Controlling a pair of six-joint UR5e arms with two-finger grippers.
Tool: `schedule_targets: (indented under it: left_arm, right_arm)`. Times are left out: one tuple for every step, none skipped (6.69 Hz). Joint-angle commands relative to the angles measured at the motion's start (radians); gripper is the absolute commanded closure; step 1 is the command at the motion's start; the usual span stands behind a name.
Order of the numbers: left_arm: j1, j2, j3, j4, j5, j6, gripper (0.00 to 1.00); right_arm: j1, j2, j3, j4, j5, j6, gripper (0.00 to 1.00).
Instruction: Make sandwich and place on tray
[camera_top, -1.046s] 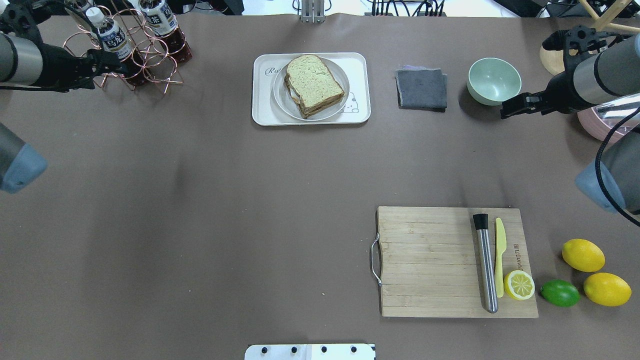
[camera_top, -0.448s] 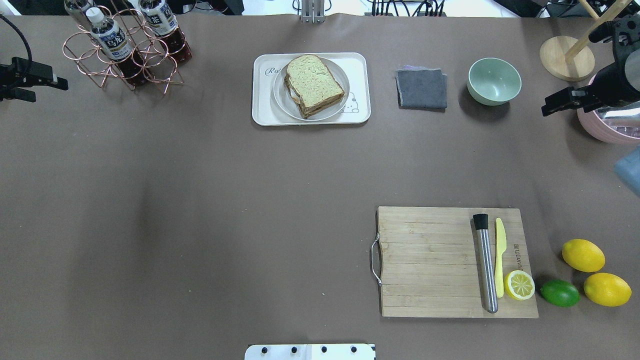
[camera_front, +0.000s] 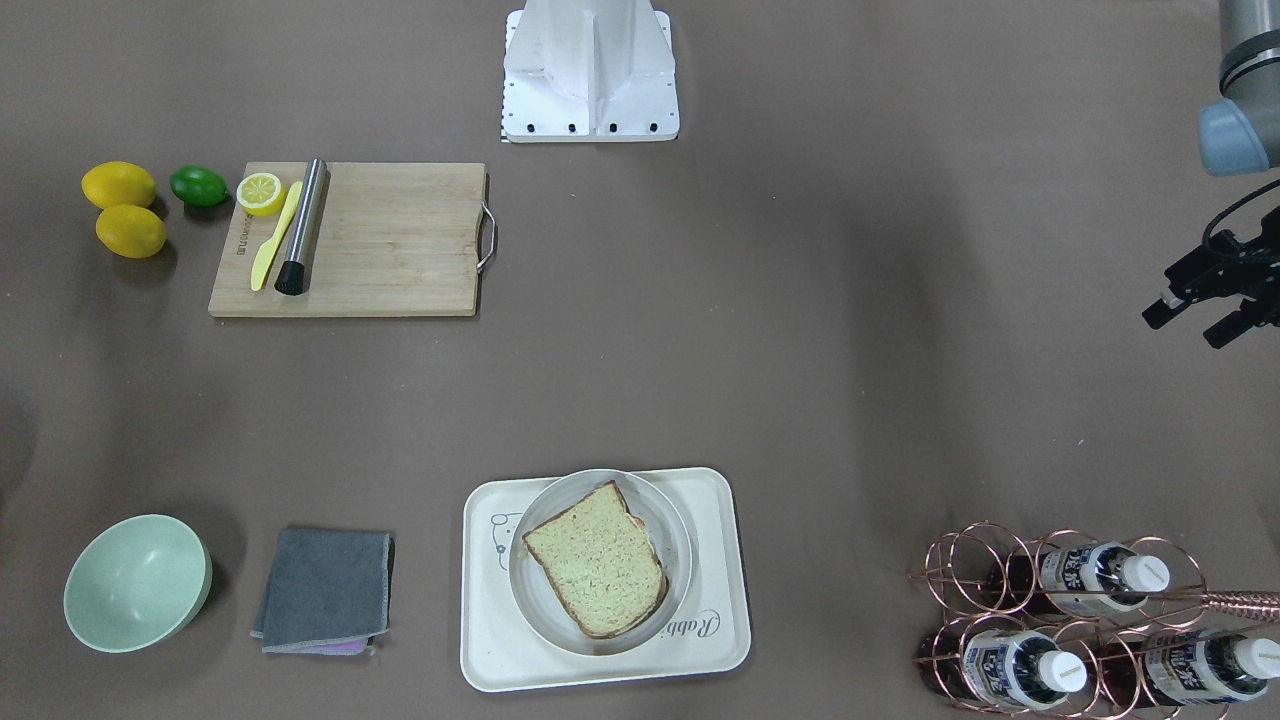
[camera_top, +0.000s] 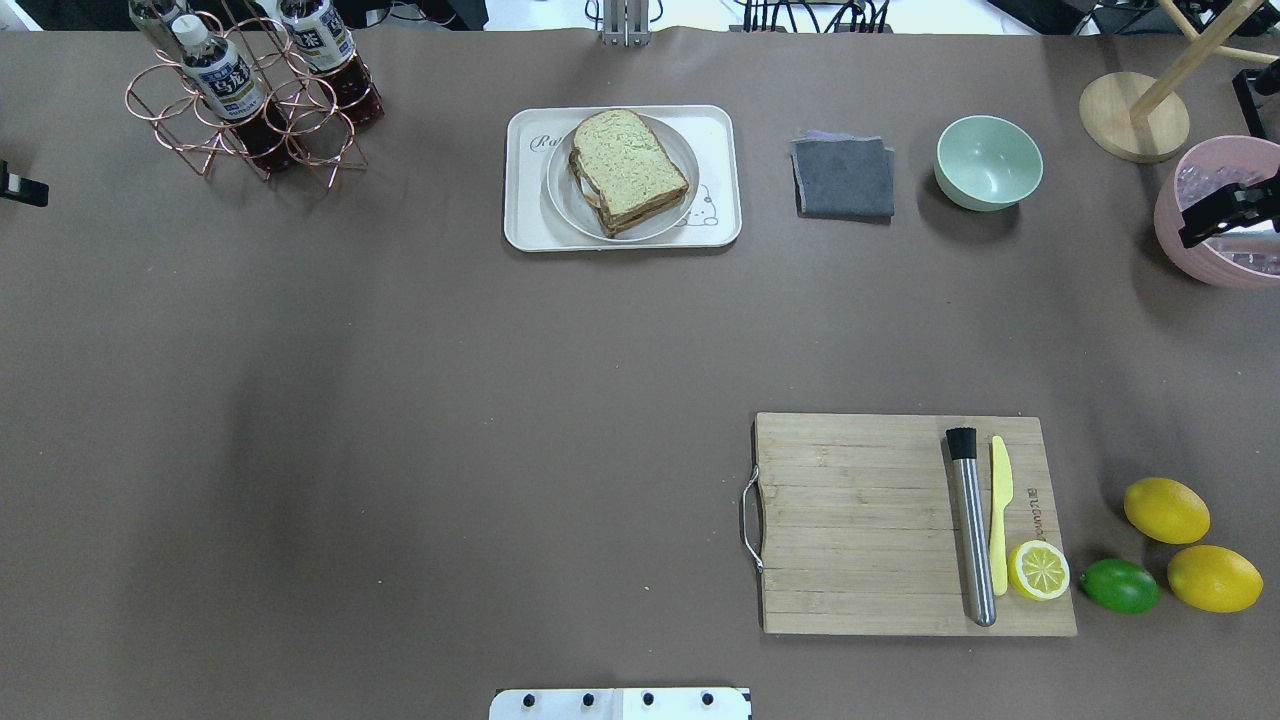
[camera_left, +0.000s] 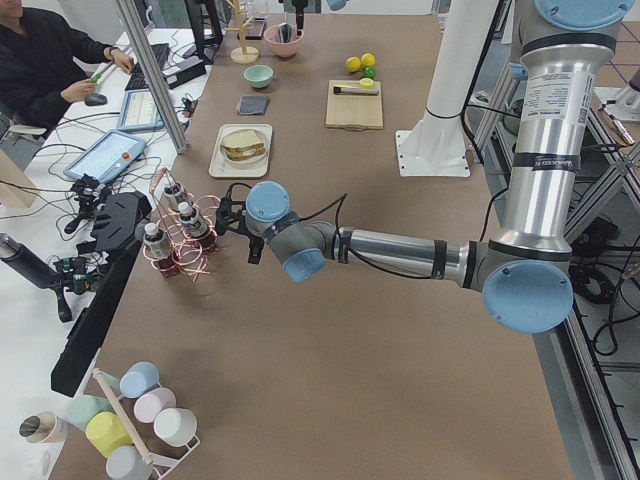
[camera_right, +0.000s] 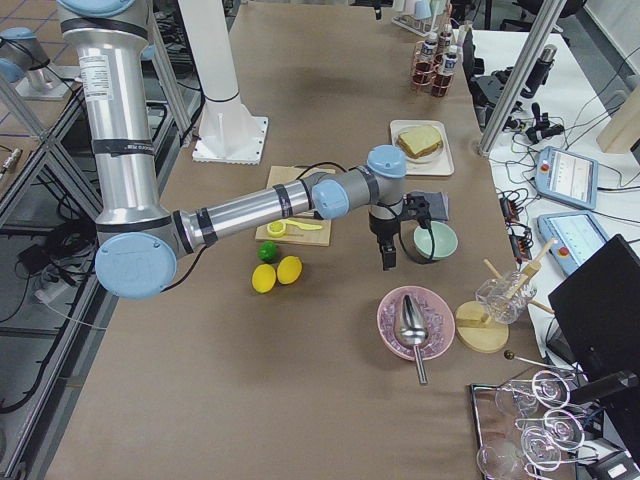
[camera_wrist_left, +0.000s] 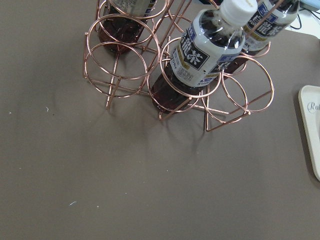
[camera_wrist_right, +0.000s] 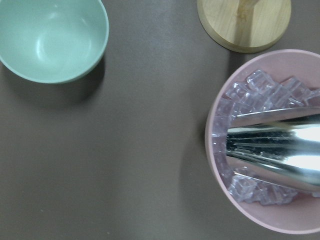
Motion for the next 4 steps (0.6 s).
schedule_targets:
  left_arm:
    - [-0.032,0.04,0.02,-0.002,-0.01,0.064,0.02]
    - [-0.081,0.108,0.003,-0.016,-0.022,0.076,0.02]
    - [-0.082,0.109,0.005,-0.007,-0.022,0.096,0.02]
    - [-0.086,0.112,0.003,0.054,-0.018,0.17,0.02]
  right_arm:
    - [0.028,-0.023,-0.005,-0.056,0.0,-0.115,0.0]
    - [0.031,-0.043,0.001,-0.052,-0.002,-0.115,0.0]
    - [0.031,-0.051,0.001,-0.049,-0.002,-0.116,0.0]
    - [0.04,-0.052,-0.001,-0.049,-0.002,-0.116,0.0]
